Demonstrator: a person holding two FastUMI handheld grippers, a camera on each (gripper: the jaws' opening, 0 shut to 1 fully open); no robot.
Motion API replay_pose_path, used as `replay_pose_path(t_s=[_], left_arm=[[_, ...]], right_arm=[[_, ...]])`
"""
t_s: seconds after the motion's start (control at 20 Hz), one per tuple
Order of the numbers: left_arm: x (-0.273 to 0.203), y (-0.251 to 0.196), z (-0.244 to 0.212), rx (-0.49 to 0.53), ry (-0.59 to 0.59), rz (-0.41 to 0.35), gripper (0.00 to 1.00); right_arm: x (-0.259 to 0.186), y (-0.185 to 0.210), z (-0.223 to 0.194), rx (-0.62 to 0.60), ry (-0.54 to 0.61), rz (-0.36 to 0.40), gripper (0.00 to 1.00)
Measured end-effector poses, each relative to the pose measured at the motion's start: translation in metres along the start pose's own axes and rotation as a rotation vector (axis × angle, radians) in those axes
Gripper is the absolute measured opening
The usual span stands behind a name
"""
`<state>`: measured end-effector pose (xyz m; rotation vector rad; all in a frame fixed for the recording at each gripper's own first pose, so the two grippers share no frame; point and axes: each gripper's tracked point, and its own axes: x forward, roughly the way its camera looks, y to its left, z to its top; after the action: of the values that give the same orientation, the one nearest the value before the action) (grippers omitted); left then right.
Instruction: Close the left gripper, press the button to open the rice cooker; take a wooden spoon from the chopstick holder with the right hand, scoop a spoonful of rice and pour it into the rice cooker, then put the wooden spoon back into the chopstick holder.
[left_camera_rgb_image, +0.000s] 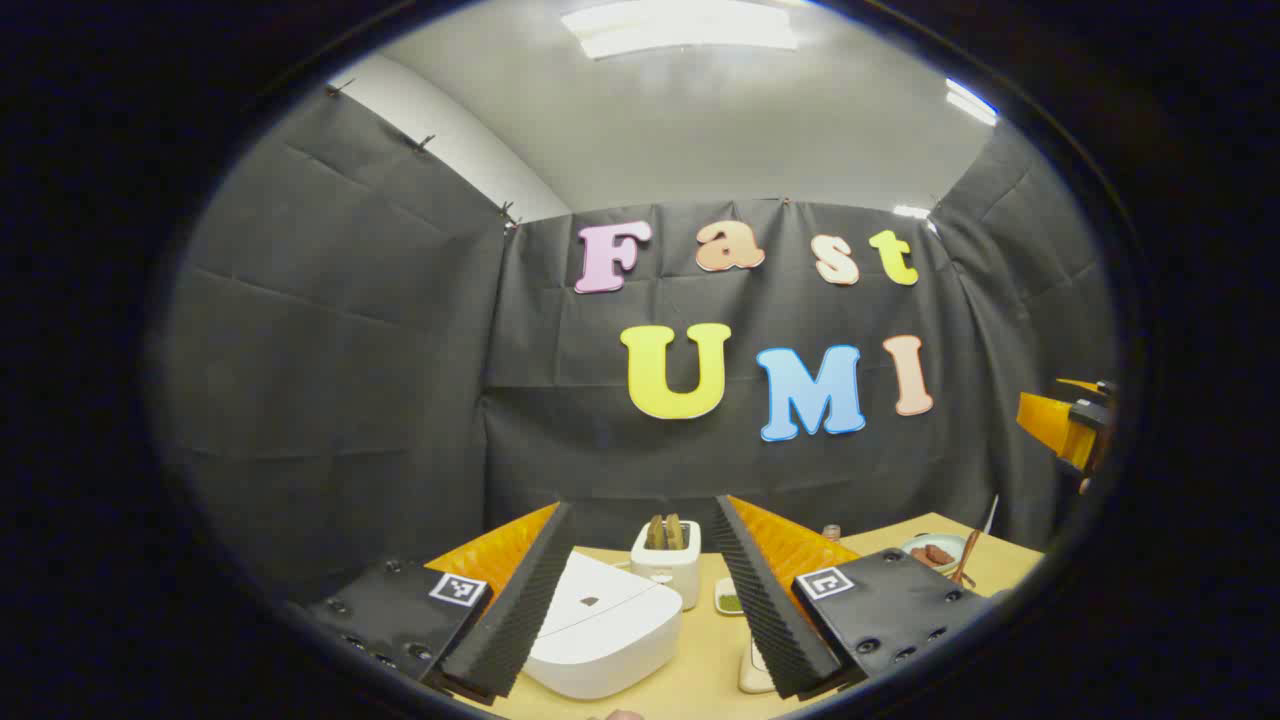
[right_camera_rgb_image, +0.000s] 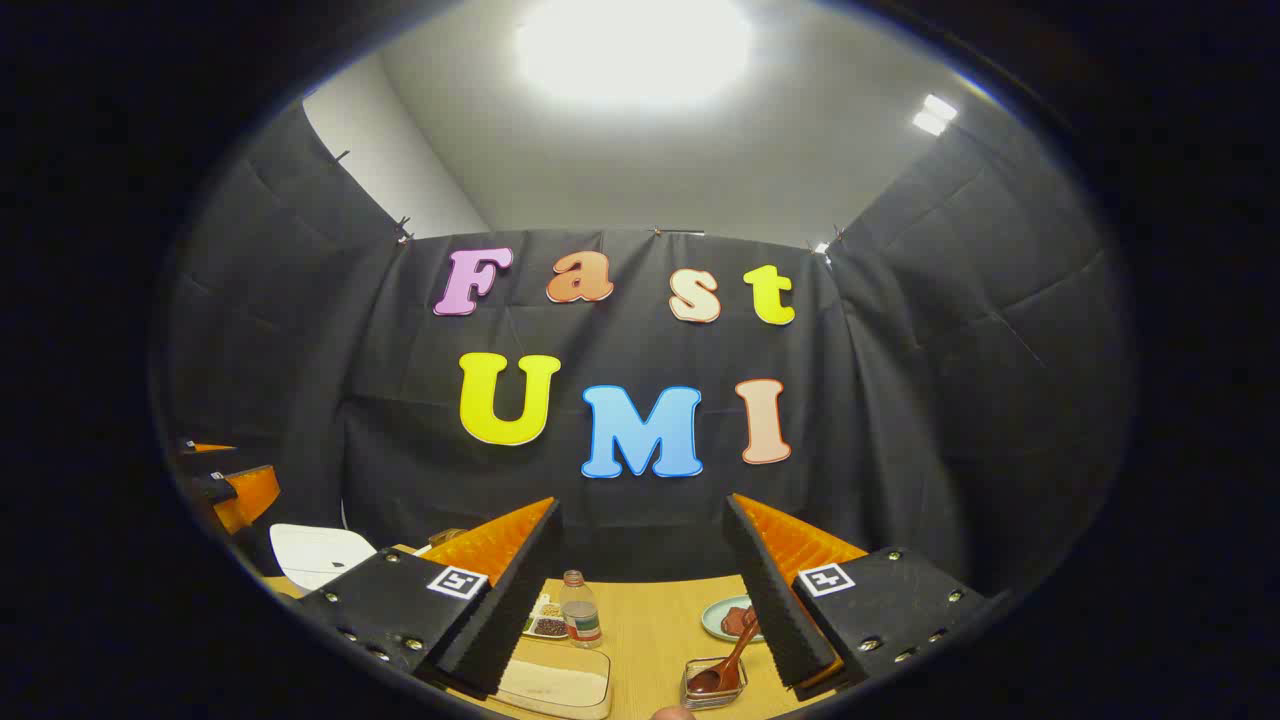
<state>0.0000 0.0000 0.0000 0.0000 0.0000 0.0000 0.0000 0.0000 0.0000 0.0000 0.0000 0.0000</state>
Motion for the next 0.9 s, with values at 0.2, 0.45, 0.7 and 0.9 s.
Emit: replay_pose_path(t_s=[0.2,0.45,0.7,0.9], left_arm=[[-0.002,0.005,0.007,-0.001,-0.020,0.013,0.96],[0.000,0.007,0.004,-0.007,-0.014,0.016,0.96],[0.003,0.011,0.011,0.014,-0.033,0.029,0.96],[0.002,0.009,0.012,0.012,-0.037,0.026,0.96]], right_arm=[[0.001,-0.004,-0.002,-0.022,0.010,0.007,0.97],[0.004,-0.003,-0.009,-0.022,0.029,0.019,0.97],[0.007,0.004,-0.012,-0.017,0.040,0.036,0.97],[0.009,0.005,-0.009,-0.031,0.038,0.044,0.97]])
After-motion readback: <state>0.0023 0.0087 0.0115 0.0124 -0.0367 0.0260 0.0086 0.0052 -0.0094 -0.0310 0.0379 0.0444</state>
